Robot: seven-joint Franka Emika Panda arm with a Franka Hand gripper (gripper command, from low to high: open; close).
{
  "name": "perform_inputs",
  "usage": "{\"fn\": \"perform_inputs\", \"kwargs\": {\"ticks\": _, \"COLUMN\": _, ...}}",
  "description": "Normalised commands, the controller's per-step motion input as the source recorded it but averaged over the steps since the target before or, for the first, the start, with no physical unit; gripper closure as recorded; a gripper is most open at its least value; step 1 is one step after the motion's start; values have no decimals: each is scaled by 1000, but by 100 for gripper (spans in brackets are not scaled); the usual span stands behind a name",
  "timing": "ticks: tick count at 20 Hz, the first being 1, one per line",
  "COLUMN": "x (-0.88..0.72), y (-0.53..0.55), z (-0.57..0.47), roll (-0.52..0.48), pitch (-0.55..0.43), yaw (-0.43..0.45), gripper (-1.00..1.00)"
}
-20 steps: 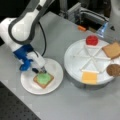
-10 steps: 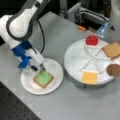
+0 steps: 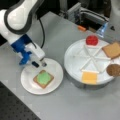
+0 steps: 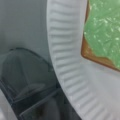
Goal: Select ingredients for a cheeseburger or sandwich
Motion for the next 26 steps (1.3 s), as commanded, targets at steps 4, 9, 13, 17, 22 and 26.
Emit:
{"fn": "perform_inputs", "kwargs": {"ticks": 4, "x": -253, "y": 238, "z": 107, "roll": -320, "pitch": 106, "yaw": 1, "gripper": -100}}
{"fn": "perform_inputs", "kwargs": {"ticks": 9, "x": -408, "y": 393, "z": 219, "roll": -399, "pitch": 89, "yaw": 35, "gripper": -100}}
{"fn": "perform_inputs", "kwargs": {"ticks": 13, "x": -548, "y": 607, "z": 269, "roll": -430, "pitch": 6, "yaw": 3, "gripper": -100}}
{"fn": "perform_inputs", "kwargs": {"ticks": 17, "x": -636, "y": 674, "z": 212, "roll": -418, "pitch": -68, "yaw": -13, "gripper": -100}}
{"fn": "perform_inputs", "kwargs": {"ticks": 22, "x": -612, "y": 429, "z": 64, "roll": -496, "pitch": -162, "yaw": -101, "gripper": -100}}
{"fn": "perform_inputs", "kwargs": {"ticks": 26, "x": -639, "y": 231, "z": -4, "roll": -554, "pitch": -190, "yaw": -203, "gripper": -100}}
